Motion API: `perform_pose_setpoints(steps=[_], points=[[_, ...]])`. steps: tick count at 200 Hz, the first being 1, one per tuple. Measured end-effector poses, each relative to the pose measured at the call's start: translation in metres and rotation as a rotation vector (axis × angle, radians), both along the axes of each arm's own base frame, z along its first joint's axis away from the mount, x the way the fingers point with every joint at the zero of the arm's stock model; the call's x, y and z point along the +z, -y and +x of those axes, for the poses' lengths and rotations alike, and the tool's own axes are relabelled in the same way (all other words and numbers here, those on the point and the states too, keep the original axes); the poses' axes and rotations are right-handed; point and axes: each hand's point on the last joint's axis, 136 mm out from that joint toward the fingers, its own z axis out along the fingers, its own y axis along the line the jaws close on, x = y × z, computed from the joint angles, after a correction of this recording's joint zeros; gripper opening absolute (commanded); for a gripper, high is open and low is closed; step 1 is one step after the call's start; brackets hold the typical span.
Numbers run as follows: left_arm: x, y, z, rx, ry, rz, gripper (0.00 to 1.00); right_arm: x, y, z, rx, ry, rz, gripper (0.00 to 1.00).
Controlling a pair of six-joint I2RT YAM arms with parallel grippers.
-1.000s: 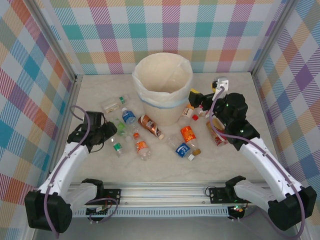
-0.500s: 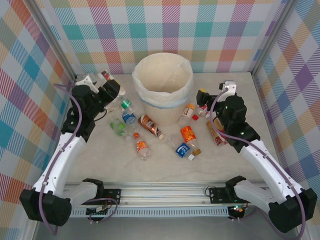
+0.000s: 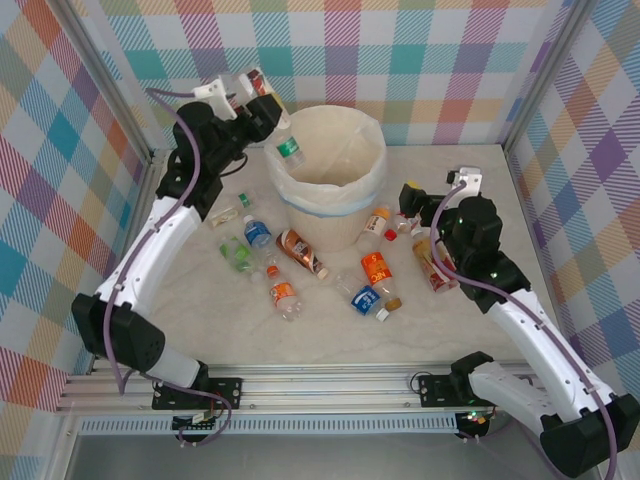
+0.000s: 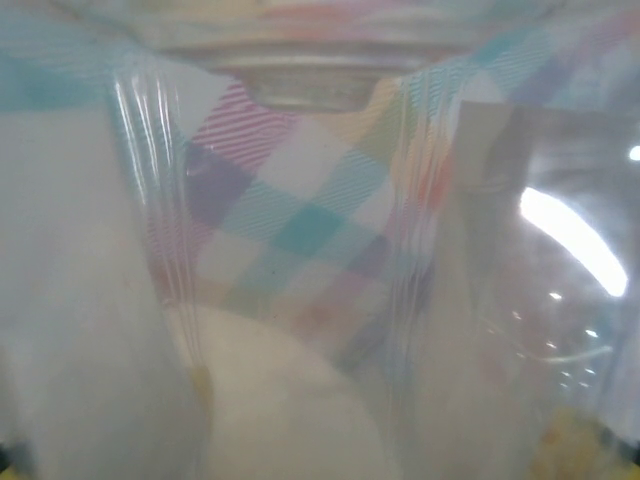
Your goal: Put the plastic bottles in the bin
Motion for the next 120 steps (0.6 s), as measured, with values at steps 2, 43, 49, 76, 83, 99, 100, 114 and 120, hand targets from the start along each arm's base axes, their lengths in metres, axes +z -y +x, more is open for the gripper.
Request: perform_pose_setpoints(steps=[2, 43, 49, 76, 83, 99, 100, 114, 120], points=[[0.000, 0.001, 0.002, -0.001, 0.002, 0.005, 0.45, 0.000, 0.000, 0.000, 0.000, 0.000, 0.001, 1.00], [-0.018, 0.024, 0.027, -0.023, -0.030, 0.134, 0.46, 0.005, 0.003, -0.009, 0.002, 0.003, 0.021, 1.00], [-0.021, 0.027, 0.030, -0.027, -0.036, 0.159, 0.46, 0.005, 0.003, -0.010, 0.004, 0.002, 0.023, 1.00], [-0.037, 0.041, 0.042, -0.059, -0.089, 0.278, 0.46, 0.002, 0.004, -0.013, 0.008, -0.014, 0.021, 1.00], [-0.041, 0.043, 0.044, -0.067, -0.103, 0.309, 0.46, 0.001, 0.004, -0.014, 0.008, -0.019, 0.020, 1.00], [-0.052, 0.050, 0.047, -0.094, -0.142, 0.378, 0.46, -0.001, 0.003, -0.014, 0.011, -0.029, 0.024, 1.00], [-0.053, 0.051, 0.047, -0.095, -0.144, 0.381, 0.46, -0.001, 0.003, -0.014, 0.011, -0.029, 0.024, 1.00], [-0.061, 0.056, 0.049, -0.113, -0.169, 0.427, 0.46, -0.002, 0.003, -0.014, 0.012, -0.036, 0.029, 1.00], [-0.067, 0.058, 0.049, -0.116, -0.182, 0.447, 0.46, -0.003, 0.003, -0.014, 0.011, -0.037, 0.029, 1.00]])
